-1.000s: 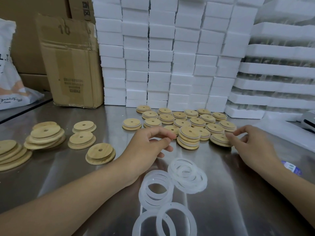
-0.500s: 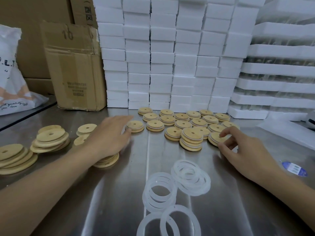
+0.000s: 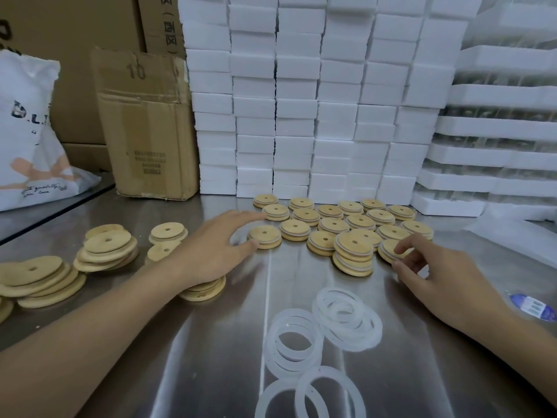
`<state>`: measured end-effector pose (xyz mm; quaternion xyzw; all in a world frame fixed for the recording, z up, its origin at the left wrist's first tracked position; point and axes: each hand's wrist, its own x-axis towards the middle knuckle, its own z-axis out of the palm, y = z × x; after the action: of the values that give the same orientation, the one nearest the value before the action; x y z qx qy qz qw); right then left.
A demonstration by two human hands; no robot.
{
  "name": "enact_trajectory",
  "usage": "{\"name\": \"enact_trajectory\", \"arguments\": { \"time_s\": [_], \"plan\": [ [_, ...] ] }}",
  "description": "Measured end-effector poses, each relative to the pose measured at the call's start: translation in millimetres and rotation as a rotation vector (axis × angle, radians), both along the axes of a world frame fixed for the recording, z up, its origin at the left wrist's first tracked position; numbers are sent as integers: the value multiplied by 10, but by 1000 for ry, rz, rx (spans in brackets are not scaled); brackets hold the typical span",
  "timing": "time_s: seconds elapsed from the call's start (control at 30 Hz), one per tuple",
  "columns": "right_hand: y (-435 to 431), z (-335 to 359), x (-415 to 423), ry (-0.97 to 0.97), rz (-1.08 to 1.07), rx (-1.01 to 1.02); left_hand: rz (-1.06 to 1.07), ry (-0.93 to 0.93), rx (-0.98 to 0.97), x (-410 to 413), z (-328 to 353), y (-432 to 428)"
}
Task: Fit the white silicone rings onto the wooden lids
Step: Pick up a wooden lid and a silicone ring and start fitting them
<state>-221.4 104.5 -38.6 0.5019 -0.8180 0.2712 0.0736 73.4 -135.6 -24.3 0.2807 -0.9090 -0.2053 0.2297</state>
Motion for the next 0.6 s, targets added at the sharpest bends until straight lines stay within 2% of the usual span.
{"name": "enact_trajectory", "arguments": {
  "time_s": [0.03,0.1,0.27,0.33,0.4,0.5,0.57,0.6],
  "plan": [
    [1,-2,4,-1,0,-7,17,-19,-51,9,63,21],
    [7,4,8,2,-3,-7,39,-184,-93,73,304,43],
    [14,28,60,17,16,-41,52,-809,64,278,849,131],
    [26,33,124,14,39,-103,62,-892,73,294,866,170],
    [30,35,235,-16,87,-143,70,-816,29,248,807,187],
    [7,24,451,-52,187,-167,29,-540,-11,91,626,215],
    [-12,8,579,-62,269,-133,-6,-278,89,-34,470,243],
    [-22,-8,623,-57,307,-91,-26,-131,211,-86,407,265]
  ]
}}
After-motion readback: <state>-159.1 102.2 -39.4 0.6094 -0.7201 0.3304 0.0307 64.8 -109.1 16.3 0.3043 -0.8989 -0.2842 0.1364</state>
